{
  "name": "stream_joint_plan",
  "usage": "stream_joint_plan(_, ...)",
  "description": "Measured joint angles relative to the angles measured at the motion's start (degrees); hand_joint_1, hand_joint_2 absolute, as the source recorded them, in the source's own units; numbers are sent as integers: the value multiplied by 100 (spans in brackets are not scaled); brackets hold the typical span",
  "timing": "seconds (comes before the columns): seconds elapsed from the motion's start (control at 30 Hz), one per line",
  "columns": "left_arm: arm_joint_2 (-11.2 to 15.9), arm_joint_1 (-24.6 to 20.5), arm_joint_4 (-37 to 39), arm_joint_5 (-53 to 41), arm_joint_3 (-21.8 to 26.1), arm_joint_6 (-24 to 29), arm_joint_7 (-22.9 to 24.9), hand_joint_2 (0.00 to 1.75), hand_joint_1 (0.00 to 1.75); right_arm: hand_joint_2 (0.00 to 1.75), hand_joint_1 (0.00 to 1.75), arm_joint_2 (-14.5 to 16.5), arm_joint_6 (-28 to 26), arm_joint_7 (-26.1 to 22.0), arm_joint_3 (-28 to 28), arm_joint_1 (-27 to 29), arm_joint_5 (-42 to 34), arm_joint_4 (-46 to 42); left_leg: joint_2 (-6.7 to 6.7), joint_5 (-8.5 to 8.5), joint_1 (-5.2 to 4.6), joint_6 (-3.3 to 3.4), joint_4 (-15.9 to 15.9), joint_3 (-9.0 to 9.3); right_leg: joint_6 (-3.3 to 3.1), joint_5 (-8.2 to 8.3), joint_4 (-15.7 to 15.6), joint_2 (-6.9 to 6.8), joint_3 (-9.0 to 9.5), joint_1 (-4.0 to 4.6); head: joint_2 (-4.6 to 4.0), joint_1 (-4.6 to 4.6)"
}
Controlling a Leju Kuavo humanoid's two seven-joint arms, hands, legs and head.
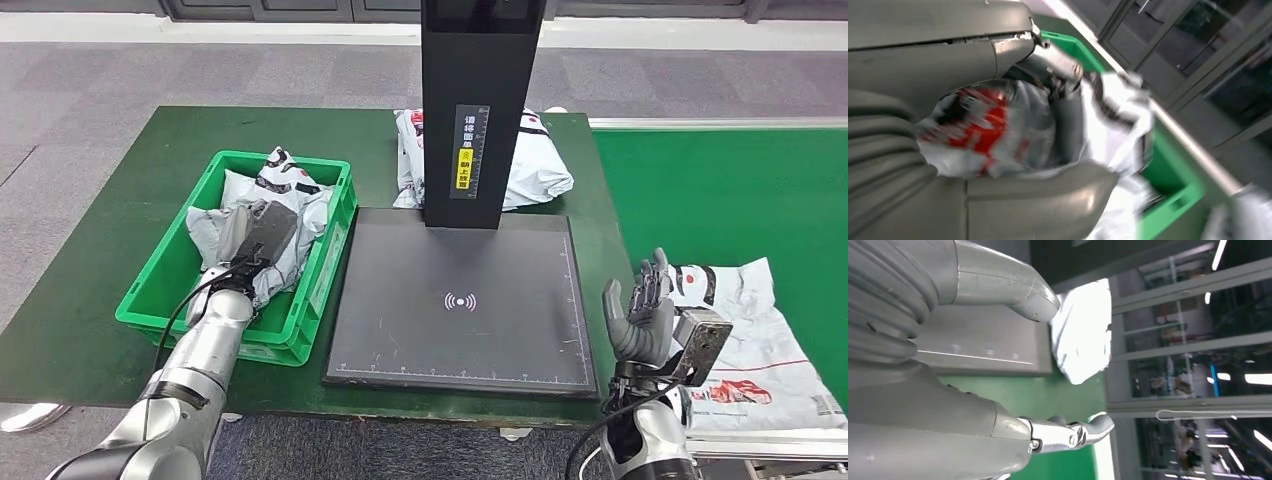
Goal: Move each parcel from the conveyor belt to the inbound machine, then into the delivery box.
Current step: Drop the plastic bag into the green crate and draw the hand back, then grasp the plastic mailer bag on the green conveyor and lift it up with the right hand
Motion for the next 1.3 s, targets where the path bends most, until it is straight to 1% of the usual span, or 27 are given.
stream_joint_plan(0.07,11,67,-159,263,-40,-19,-36,0,0,175,0,0,20,-4,-1,71,14,0,1,0,0,0,0,-1,0,0,0,2,-2,0,-1,0)
stream_joint_plan(0.17,22,138,-305,387,-108,-9,-39,0,0,175,0,0,20,-5,-1,115,22,0,2,-1,0,0,0,-2,0,0,0,5,-4,0,0,0)
stream_joint_plan(0.23,31,184,-391,557,-149,105,-72,0,0,175,0,0,23,-5,-1,120,47,0,3,-1,0,-1,0,-3,0,0,0,5,-4,0,-1,-1)
stream_joint_plan(0.3,43,250,-517,875,-197,454,-129,0,0,175,0,1,25,-3,-1,123,109,0,5,-2,0,-1,0,-3,0,-1,0,6,-5,0,-1,-1)
stream_joint_plan(0.4,67,348,-721,1270,-311,1141,-165,0,0,175,0,1,-14,10,-1,108,212,1,6,-3,0,-2,-1,-3,0,-1,0,6,-6,0,0,-1)
stream_joint_plan(0.47,75,390,-824,1618,-363,1333,-244,87,0,175,0,0,-103,13,-1,53,273,9,6,-3,0,-2,-1,-4,0,-1,0,7,-7,0,0,-1)
stream_joint_plan(0.53,68,416,-892,2180,-385,1175,-406,175,0,87,0,-11,-226,12,-1,-56,343,56,6,-2,0,-2,-1,-3,0,-1,0,8,-8,1,-1,-1)
stream_joint_plan(0.6,27,472,-944,2722,-425,837,-593,175,0,87,0,-42,-348,23,-1,-216,442,187,6,-2,0,-2,-1,-3,0,0,0,8,-7,0,-1,0)
stream_joint_plan(0.67,-60,584,-1013,3110,-529,550,-779,175,0,175,0,-102,-463,61,-4,-430,572,429,6,-2,-1,-1,1,-3,2,1,0,9,-7,-1,-1,0)
stream_joint_plan(0.77,-218,734,-1147,3435,-751,395,-924,175,0,175,0,-223,-589,107,-52,-752,745,872,5,-1,-3,1,5,-6,6,5,-2,9,-5,-3,-1,1)
stream_joint_plan(0.87,-354,831,-1299,3643,-999,249,-853,175,0,175,0,-320,-750,159,-143,-1067,962,1367,9,-2,-10,3,5,-7,8,7,-3,15,-10,-9,-1,0)
stream_joint_plan(0.97,-467,956,-1440,3780,-1356,21,-782,175,0,175,0,-431,-1006,298,-235,-1312,1287,1820,2,-3,-12,5,5,-9,12,6,-3,12,-11,-11,-1,0)
stream_joint_plan(1.07,-547,1063,-1543,3807,-1677,-19,-765,175,0,175,0,-497,-1068,328,-305,-1416,1424,2119,5,-5,-12,5,4,-11,13,5,-3,15,-13,-11,-1,2)
stream_joint_plan(1.2,-580,1116,-1623,3864,-1867,-57,-751,175,0,175,0,-549,-1160,351,-318,-1433,1524,2289,9,-6,-12,5,3,-11,12,4,-2,20,-18,-10,-1,1)
stream_joint_plan(1.3,-608,1174,-1676,3872,-2034,-192,-727,175,0,175,0,-573,-1410,578,-390,-1452,1834,2394,7,-6,-11,5,3,-11,12,3,-2,19,-18,-10,0,1)
